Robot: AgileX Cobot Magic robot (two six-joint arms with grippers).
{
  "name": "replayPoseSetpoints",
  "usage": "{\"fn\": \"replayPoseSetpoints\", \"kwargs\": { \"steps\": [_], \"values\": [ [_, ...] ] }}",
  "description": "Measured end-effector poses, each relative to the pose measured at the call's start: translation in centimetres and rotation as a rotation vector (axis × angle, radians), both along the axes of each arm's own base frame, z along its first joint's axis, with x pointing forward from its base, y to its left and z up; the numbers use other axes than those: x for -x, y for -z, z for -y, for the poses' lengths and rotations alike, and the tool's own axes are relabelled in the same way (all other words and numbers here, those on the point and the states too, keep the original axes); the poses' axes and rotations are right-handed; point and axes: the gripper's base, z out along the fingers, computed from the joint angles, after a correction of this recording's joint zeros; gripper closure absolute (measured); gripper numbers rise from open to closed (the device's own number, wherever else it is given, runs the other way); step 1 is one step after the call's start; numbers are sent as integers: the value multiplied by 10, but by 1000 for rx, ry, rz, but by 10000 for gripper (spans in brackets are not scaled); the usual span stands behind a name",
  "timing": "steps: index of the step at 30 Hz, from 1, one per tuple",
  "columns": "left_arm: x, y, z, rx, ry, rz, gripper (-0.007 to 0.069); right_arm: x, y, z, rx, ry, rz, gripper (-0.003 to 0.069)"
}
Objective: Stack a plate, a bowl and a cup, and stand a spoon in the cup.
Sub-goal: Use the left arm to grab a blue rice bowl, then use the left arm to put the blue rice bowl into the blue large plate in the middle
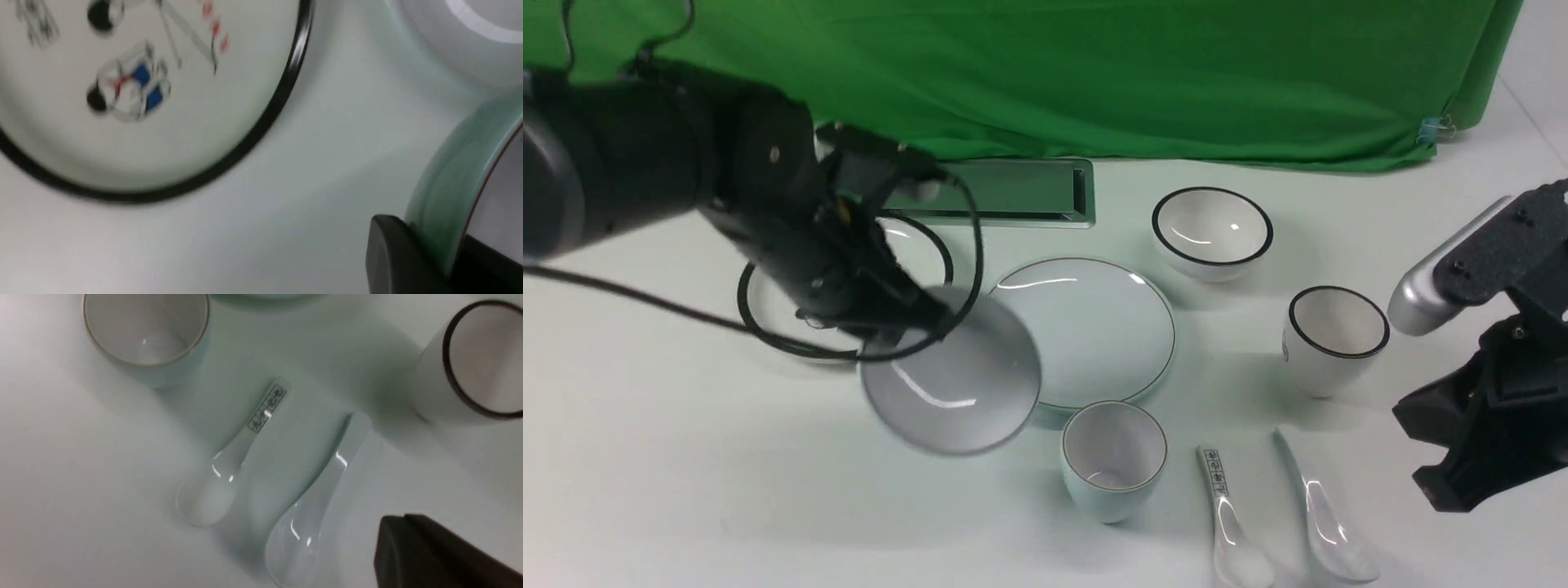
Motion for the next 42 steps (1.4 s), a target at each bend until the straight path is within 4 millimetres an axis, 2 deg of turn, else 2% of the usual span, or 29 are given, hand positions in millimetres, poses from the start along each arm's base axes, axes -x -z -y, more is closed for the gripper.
{"fn": "replayPoseSetpoints", "kwargs": {
  "steps": [1, 2, 3, 4, 7, 11, 16, 22, 25, 30, 31, 32, 33, 37, 41, 42],
  "values": [
    [-4, -6, 2, 13, 9, 18, 634, -1, -2, 0, -3, 0, 7, 648],
    [-16, -14, 11, 68, 28, 43, 634, -2, -8, -1, -13, 0, 28, 648],
    [-17, -12, 12, 73, 26, 35, 634, -2, -9, -1, -13, 0, 30, 648],
    [-32, -14, 21, 118, 38, 44, 634, -4, -15, -2, -23, 1, 50, 648],
    [-52, -4, 32, 157, 40, 21, 634, -5, -20, -2, -32, 1, 71, 648],
    [-86, 25, 49, 197, 35, -45, 634, -6, -23, -3, -38, 1, 83, 648],
    [-114, 54, 60, 199, 35, -97, 634, -6, -23, -3, -38, 1, 83, 648],
    [-122, 71, 63, 184, 28, -143, 627, -6, -23, -3, -38, 1, 83, 648],
    [-123, 71, 61, 160, 17, -140, 598, -7, -24, -3, -40, 2, 88, 646],
    [-123, 69, 57, 115, 4, -131, 461, -7, -24, -3, -42, 2, 96, 646],
    [-122, 61, 56, 107, 9, -134, 396, -7, -24, -3, -42, 2, 96, 646],
    [-121, 60, 56, 105, 11, -140, 388, -7, -24, -3, -42, 2, 96, 646],
    [-118, 46, 55, 103, 22, -142, 331, -7, -24, -3, -42, 2, 97, 646],
    [-103, 1, 53, 110, 60, -152, 207, -7, -25, -3, -39, 1, 97, 646],
    [-75, -43, 56, 100, 101, -96, 160, -6, -24, -2, -30, 0, 86, 646],
    [-73, -43, 56, 97, 102, -100, 160, -6, -24, -2, -29, 0, 84, 646]
  ]
}}
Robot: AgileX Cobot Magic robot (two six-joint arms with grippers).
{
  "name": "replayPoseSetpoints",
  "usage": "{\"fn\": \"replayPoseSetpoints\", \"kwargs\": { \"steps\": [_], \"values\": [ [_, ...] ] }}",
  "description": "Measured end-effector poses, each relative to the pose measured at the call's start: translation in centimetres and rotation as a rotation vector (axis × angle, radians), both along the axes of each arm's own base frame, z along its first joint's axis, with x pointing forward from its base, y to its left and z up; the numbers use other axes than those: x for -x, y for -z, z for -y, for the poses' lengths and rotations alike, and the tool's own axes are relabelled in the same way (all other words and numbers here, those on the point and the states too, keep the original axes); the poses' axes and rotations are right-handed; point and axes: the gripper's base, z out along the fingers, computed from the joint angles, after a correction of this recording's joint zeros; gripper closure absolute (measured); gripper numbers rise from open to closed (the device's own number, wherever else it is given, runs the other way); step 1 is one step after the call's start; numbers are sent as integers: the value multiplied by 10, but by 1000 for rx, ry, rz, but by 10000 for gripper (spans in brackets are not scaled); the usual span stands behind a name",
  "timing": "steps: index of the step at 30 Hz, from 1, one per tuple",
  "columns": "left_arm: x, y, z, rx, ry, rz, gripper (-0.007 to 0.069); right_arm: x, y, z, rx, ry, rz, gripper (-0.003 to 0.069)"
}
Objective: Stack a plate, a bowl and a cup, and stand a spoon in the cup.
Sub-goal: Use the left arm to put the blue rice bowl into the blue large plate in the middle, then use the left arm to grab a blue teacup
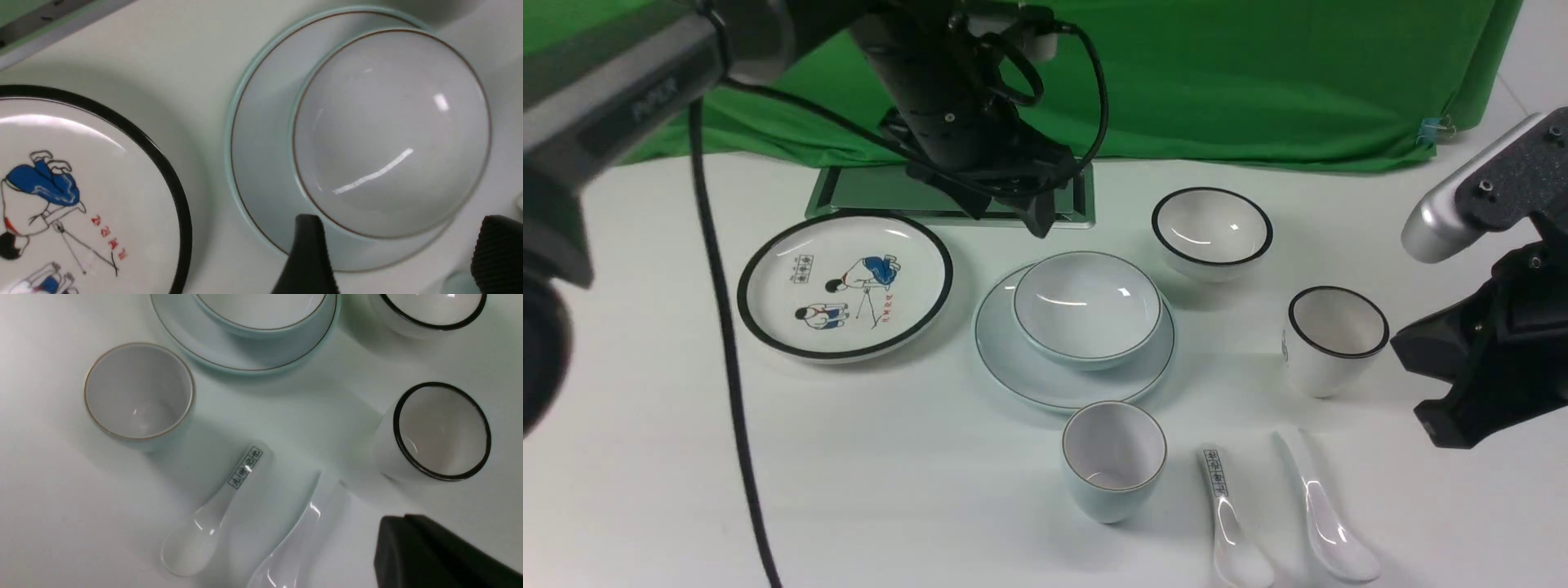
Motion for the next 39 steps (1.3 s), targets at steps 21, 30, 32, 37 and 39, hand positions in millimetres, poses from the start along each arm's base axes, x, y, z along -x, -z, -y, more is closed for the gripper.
{"fn": "replayPoseSetpoints", "kwargs": {
  "steps": [21, 30, 32, 37, 39],
  "values": [
    [90, 78, 83, -193, 180, -40, 285, 1, 1, 1, 15, -1, -7, 621],
    [92, 107, 91, -190, 245, -153, 478, 0, 1, 1, 14, -1, -5, 617],
    [91, 103, 89, -191, 257, -138, 564, 0, 1, 1, 14, -1, -5, 615],
    [82, 77, 71, -165, 242, -94, 624, 0, 0, 1, 13, -1, -2, 615],
    [71, 56, 60, -125, 214, -47, 624, 0, 0, 1, 11, -1, 2, 613]
  ]
}}
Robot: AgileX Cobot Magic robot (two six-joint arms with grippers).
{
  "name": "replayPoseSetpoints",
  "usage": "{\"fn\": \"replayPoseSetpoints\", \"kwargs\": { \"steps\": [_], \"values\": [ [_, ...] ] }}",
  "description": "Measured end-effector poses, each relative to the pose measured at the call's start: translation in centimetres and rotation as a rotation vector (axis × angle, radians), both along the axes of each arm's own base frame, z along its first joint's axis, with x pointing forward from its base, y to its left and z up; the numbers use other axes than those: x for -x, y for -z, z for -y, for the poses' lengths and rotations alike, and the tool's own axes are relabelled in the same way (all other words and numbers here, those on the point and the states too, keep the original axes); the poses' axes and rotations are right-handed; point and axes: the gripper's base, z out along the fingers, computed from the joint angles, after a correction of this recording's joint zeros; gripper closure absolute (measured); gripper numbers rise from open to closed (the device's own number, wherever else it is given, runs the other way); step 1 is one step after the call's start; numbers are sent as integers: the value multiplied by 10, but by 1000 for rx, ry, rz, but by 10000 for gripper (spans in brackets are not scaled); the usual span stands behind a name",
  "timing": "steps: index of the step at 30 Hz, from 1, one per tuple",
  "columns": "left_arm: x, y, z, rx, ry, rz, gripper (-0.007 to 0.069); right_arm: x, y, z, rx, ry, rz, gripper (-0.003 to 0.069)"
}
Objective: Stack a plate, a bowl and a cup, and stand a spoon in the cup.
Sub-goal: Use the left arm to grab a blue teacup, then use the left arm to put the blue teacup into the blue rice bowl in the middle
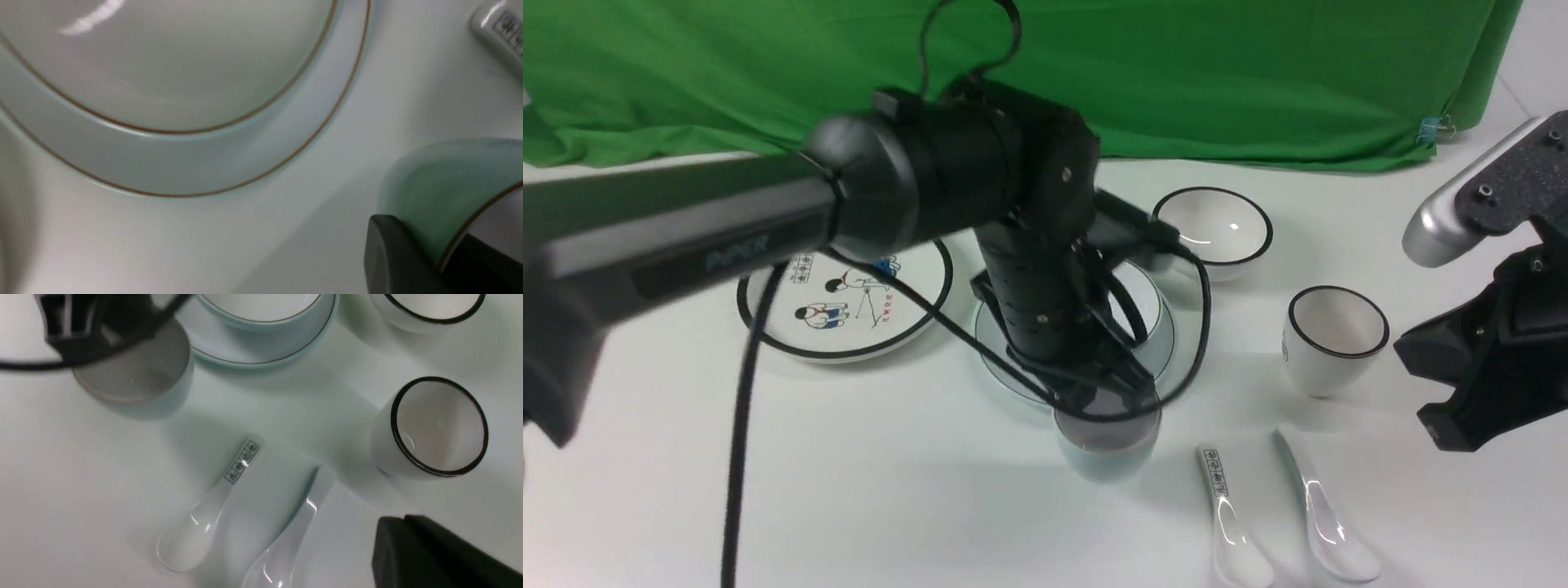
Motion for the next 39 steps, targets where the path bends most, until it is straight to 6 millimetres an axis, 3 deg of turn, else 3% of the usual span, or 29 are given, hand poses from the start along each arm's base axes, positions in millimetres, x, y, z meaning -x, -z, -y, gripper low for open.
{"fn": "replayPoseSetpoints", "kwargs": {
  "steps": [3, 6, 9, 11, 15, 21, 26, 30, 33, 35, 38, 39],
  "values": [
    [-20, -29, -13, 61, -49, 80, 624, -1, -1, 0, -3, 0, 9, 611],
    [-44, -46, -24, 94, -97, 142, 624, -1, -1, 0, -7, 1, 15, 611],
    [-66, -47, -28, 102, -126, 155, 624, -1, -1, 0, -7, 1, 17, 611],
    [-85, -34, -29, 87, -142, 129, 624, -1, -1, 0, -7, 1, 17, 611],
    [-105, -10, -25, 57, -143, 75, 624, -1, -1, 0, -7, 1, 17, 609],
    [-119, 24, -18, 28, -141, 20, 624, -2, -1, -1, -10, 6, 12, 609],
    [-120, 26, -18, 28, -145, 14, 613, -7, 10, -3, 6, 23, -60, 609],
    [-120, 25, -18, 34, -151, 19, 547, -16, 28, -7, 40, 40, -163, 594],
    [-119, 12, -18, 47, -160, 40, 449, -23, 39, -11, 50, 60, -216, 524],
    [-118, -6, -20, 64, -169, 84, 371, -28, 47, -13, 57, 70, -246, 422],
    [-108, -52, -26, 105, -182, 179, 278, -35, 61, -16, 77, 80, -298, 239],
    [-99, -79, -31, 129, -183, 233, 251, -39, 67, -18, 83, 88, -319, 188]
  ]
}}
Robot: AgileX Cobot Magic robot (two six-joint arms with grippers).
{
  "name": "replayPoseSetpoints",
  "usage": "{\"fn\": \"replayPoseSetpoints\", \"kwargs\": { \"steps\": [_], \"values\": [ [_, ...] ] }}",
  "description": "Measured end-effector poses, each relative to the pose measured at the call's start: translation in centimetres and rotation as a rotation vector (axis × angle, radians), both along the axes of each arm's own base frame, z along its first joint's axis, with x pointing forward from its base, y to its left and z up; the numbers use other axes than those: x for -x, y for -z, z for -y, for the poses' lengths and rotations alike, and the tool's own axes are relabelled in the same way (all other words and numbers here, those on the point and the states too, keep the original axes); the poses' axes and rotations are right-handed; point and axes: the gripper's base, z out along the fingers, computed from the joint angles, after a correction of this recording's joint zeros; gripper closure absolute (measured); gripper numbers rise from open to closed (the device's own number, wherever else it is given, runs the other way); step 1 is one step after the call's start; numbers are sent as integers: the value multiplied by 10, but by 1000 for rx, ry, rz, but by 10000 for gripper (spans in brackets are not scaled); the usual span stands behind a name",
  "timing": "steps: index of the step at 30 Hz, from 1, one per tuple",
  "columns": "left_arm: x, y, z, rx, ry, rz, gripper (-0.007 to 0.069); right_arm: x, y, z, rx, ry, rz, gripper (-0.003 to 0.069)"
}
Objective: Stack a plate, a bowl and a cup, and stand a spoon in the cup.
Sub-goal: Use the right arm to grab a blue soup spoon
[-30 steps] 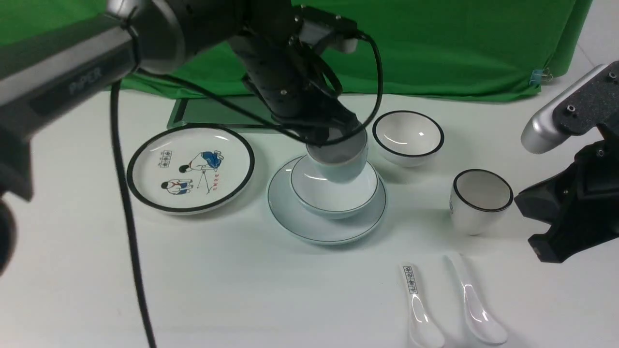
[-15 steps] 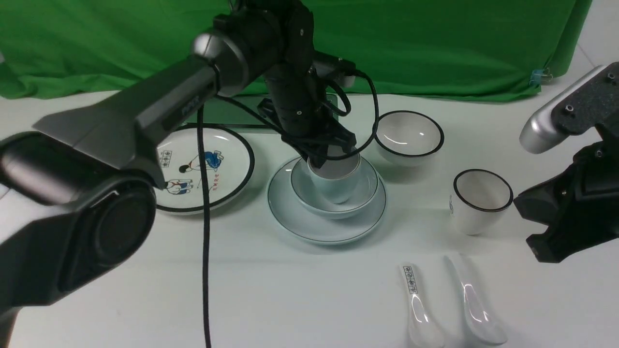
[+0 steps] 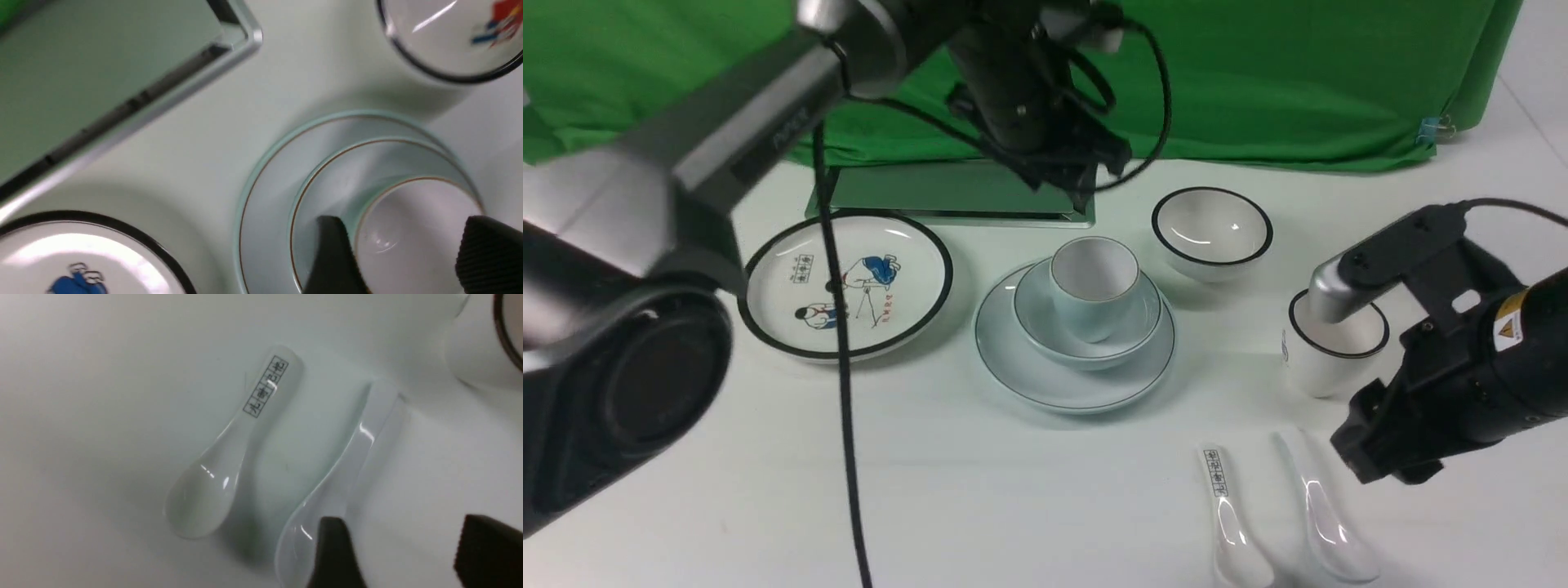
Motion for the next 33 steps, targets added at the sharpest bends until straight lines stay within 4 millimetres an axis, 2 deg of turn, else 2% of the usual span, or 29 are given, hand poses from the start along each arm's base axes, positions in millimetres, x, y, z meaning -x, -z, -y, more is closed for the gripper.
{"fn": "replayPoseSetpoints", "kwargs": {
  "steps": [1, 2, 3, 4, 6, 7, 9, 11, 14, 15, 18, 19, 20, 22, 23, 24, 25, 27, 30, 33],
  "values": [
    [6, -16, -3, 11, -2, 32, 237, -3, 4, -1, 4, 4, -11, 147],
    [8, -20, -4, 14, -2, 42, 235, -4, 7, -2, 7, 6, -16, 141],
    [22, -50, -11, 33, -6, 105, 232, -10, 16, -4, 15, 20, -33, 108],
    [31, -67, -16, 44, -8, 142, 237, -14, 22, -5, 22, 32, -41, 95],
    [43, -89, -23, 56, -12, 190, 257, -20, 31, -7, 30, 52, -49, 86],
    [57, -107, -30, 60, -18, 233, 305, -29, 46, -9, 39, 77, -57, 81],
    [72, -122, -39, 54, -24, 261, 372, -37, 58, -12, 39, 98, -61, 78],
    [83, -122, -46, 30, -30, 248, 449, -43, 70, -15, 30, 118, -59, 76],
    [98, -111, -55, -22, -35, 195, 577, -52, 85, -19, 12, 146, -49, 81],
    [103, -108, -57, -31, -35, 183, 599, -54, 89, -20, 9, 149, -47, 84],
    [116, -86, -64, -73, -33, 111, 650, -58, 99, -22, 4, 158, -48, 123],
    [128, -76, -69, -77, -32, 103, 659, -60, 105, -23, 8, 161, -56, 164],
    [128, -73, -69, -80, -32, 95, 659, -60, 105, -23, 7, 162, -56, 169],
    [148, -59, -79, -79, -33, 97, 662, -61, 107, -24, 3, 167, -57, 270],
    [149, -58, -79, -79, -32, 98, 662, -61, 107, -24, 3, 167, -57, 270],
    [161, -46, -85, -82, -32, 91, 661, -62, 106, -24, 3, 167, -56, 355],
    [167, -45, -87, -76, -33, 104, 661, -62, 106, -24, 5, 167, -59, 386],
    [180, -35, -93, -74, -33, 109, 661, -60, 104, -23, 19, 164, -78, 486],
    [194, -27, -100, -66, -34, 125, 661, -58, 93, -22, 35, 161, -100, 483],
    [209, -23, -106, -35, -38, 189, 661, -62, 53, -24, -9, 140, -1, 483]
  ]
}}
